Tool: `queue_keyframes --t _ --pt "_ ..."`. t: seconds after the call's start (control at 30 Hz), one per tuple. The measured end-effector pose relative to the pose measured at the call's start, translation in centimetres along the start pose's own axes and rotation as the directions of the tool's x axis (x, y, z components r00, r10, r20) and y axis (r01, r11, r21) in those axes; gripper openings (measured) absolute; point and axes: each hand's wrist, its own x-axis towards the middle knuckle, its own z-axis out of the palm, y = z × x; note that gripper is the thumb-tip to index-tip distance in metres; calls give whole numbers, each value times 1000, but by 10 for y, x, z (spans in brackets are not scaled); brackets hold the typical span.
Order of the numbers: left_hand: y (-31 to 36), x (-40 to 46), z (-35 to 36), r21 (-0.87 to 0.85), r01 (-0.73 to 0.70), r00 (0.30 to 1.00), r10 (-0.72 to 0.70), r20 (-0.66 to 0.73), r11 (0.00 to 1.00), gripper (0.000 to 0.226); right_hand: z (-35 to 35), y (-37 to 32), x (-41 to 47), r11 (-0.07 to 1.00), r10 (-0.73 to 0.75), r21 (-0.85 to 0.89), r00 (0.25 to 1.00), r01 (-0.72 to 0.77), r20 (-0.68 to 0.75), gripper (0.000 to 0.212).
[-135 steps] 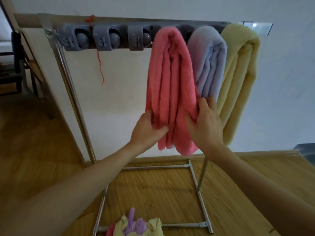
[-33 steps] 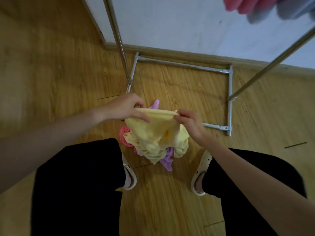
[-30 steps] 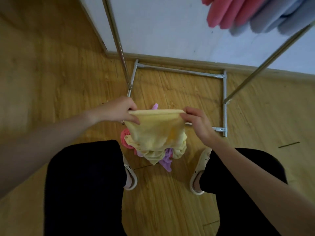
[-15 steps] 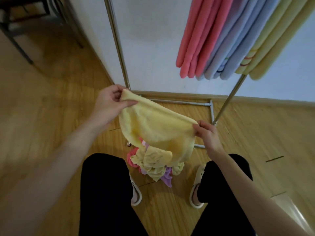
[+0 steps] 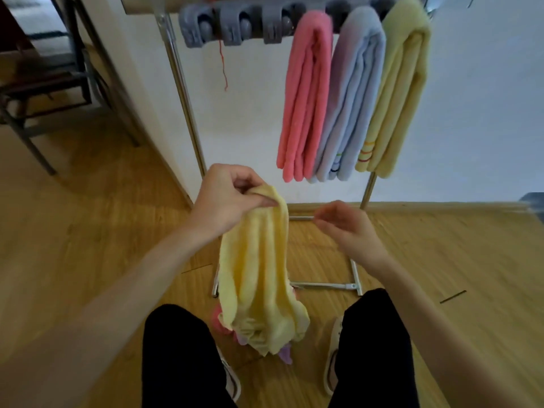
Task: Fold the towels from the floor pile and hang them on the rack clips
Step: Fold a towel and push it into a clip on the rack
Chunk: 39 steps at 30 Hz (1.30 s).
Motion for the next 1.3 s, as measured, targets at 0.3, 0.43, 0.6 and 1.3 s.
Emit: queue_keyframes --t 0.3,0.43,0.6,1.3 --pt "10 -12 8 146 -75 996 68 50 986 16 5 -90 1 964 -253 -50 961 259 111 14" --pt "13 -12 8 138 -93 995 87 51 986 15 9 -90 2 947 -284 -101 943 304 174 7" --pt "10 -15 6 57 -84 993 78 91 995 18 7 -97 7 894 -393 -165 906 417 158 6" --pt "-64 -32 -8 111 312 943 -322 84 944 32 -2 -54 2 926 -331 -219 940 306 -85 8"
